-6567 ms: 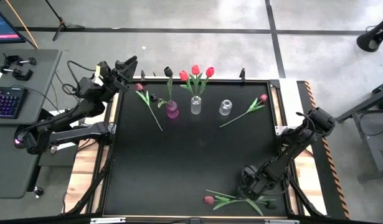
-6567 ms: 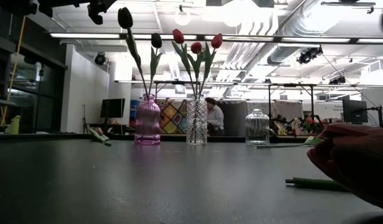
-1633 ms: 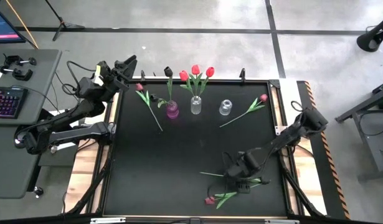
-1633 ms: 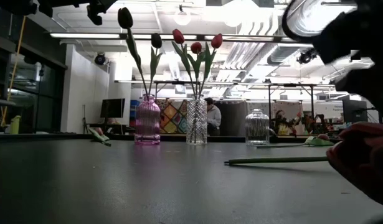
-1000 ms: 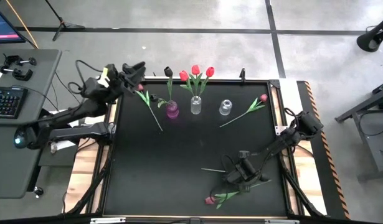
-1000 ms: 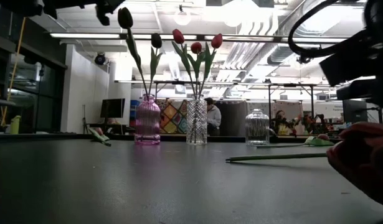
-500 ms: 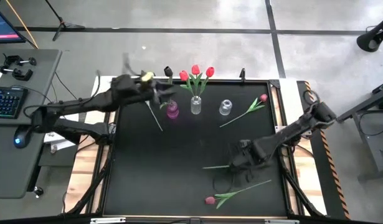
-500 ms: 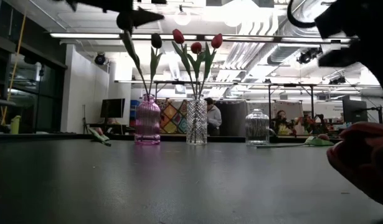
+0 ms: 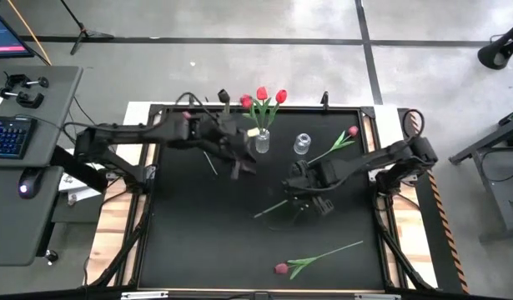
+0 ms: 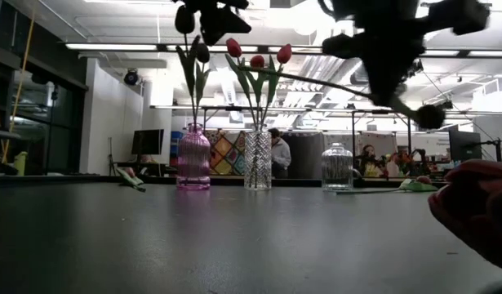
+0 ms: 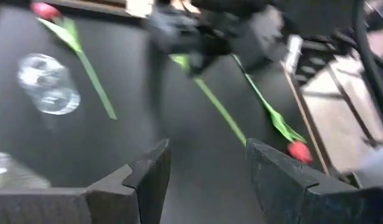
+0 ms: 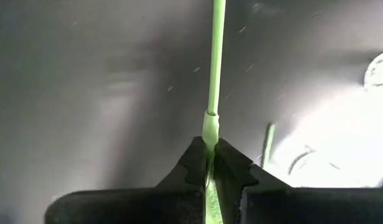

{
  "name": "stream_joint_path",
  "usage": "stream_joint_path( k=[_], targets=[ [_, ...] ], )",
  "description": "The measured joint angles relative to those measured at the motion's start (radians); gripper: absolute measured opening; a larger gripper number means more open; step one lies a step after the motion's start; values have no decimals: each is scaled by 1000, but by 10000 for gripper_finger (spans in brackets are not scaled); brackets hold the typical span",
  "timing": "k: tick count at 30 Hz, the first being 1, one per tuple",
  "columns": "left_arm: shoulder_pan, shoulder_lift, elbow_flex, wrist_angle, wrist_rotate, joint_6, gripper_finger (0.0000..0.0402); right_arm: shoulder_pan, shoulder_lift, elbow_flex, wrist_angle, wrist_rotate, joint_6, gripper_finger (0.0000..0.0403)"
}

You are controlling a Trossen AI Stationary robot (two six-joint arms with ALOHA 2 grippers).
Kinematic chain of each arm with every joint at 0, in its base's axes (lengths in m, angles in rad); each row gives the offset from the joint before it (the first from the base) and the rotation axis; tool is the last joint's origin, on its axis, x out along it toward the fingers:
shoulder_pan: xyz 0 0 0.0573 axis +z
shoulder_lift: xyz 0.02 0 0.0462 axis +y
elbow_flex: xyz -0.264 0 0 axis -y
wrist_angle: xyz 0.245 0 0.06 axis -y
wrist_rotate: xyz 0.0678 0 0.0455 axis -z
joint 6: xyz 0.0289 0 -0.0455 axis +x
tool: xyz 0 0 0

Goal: Sort flowers into vase by color
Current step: Put the black flower into the violet flower vase

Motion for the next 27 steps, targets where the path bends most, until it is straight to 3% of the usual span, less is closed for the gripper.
stream_joint_path(
  k=[7, 19, 23, 27],
  targets=[
    [-67, -12, 2, -16, 12, 25, 196, -30, 39, 57, 65, 40, -93, 0],
    [-65, -252, 2, 3, -204, 192, 196, -37, 39, 58, 124, 44, -119, 0],
    [-66, -290, 3, 17, -210, 164, 196, -37, 39, 58, 140, 55, -137, 0],
    [-88, -246, 2, -42, -180, 139, 196, -37, 39, 58, 189, 63, -204, 0]
  ],
)
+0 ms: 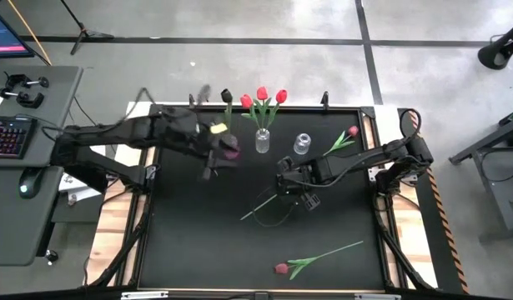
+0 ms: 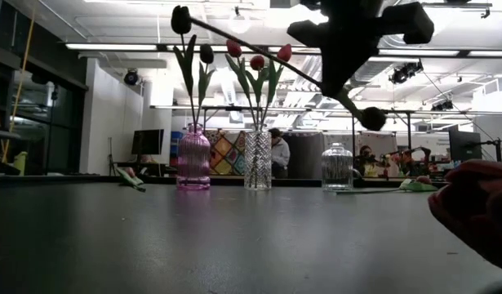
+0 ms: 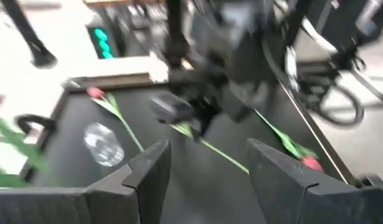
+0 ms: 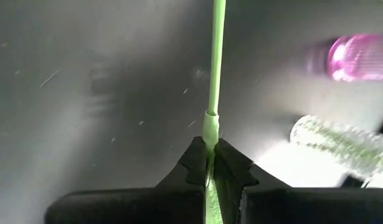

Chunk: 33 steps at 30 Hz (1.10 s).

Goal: Sort flowers into vase by color
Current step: Put the black flower into the violet flower vase

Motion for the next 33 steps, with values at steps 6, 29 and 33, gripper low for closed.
stream_joint_path(
  k=[6, 29, 33],
  targets=[
    [-51, 120, -2, -17, 67, -6, 196, 0, 0, 0, 90, 6, -45, 0],
    [-24, 305, -1, 96, 275, -605, 196, -6, 0, 96, 116, 168, -109, 0],
    [-16, 336, -1, 98, 275, -636, 196, -3, 0, 114, 117, 171, -108, 0]
  ],
)
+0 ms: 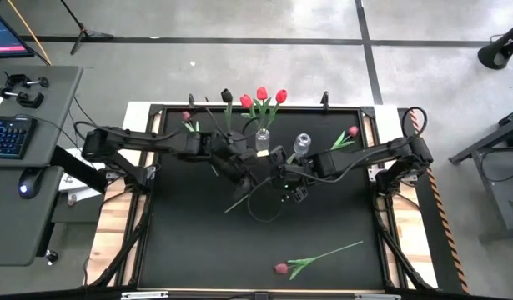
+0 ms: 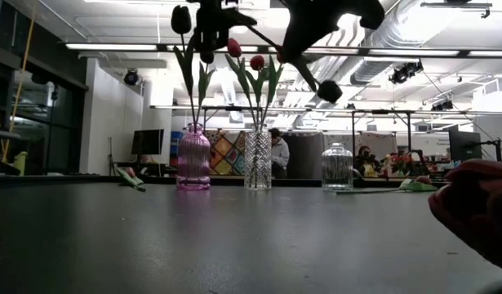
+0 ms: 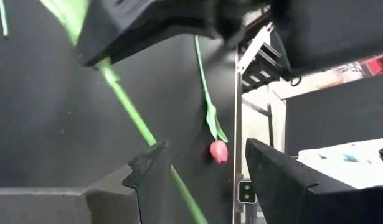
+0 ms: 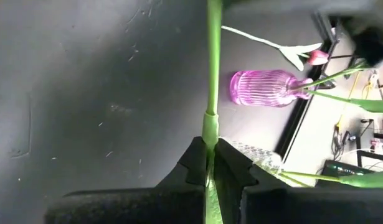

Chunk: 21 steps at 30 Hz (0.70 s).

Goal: Sort flowers into vase by color
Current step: Put the black flower into the violet flower vase

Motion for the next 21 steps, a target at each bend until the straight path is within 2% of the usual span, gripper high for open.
stream_joint_path(
  k=[21],
  targets=[
    [55, -5, 27, -5, -8, -30, 196, 45, -15, 26, -33, 6, 7, 0]
  ],
)
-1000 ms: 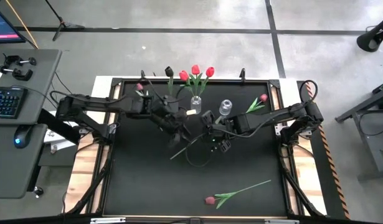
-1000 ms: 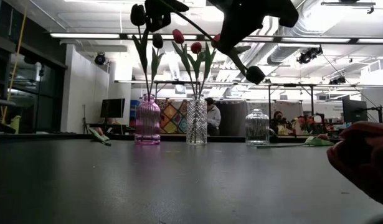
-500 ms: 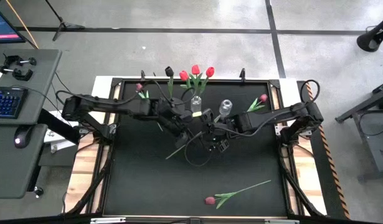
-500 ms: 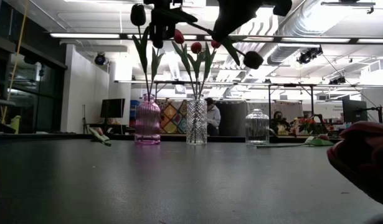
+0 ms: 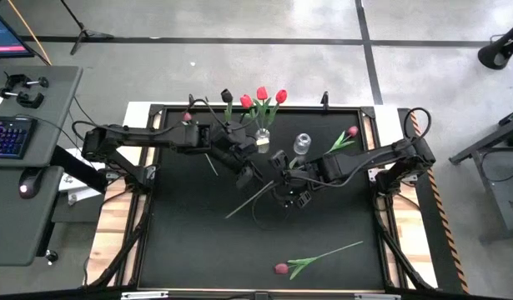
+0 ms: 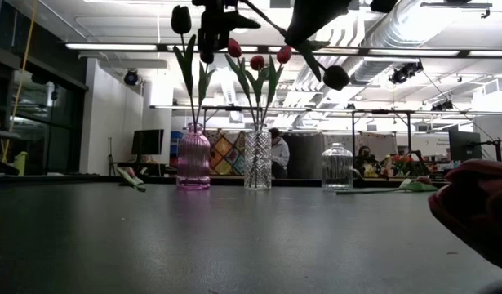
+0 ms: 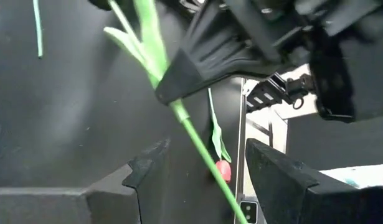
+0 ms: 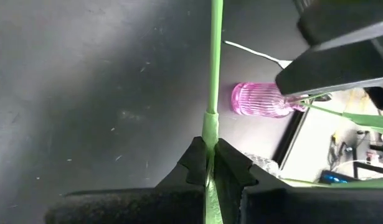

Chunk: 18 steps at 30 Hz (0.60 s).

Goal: Sort flowers into vase by color
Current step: Put the black flower into the violet flower vase

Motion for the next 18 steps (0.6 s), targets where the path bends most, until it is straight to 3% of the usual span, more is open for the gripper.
stream_joint_path(
  k=[6, 18],
  targets=[
    [0, 22, 0, -4, 63, -30, 196, -14, 0, 0, 29, 7, -14, 0],
    [7, 73, 0, 7, 60, -64, 189, -15, 0, 0, 64, 7, -15, 0]
  ],
)
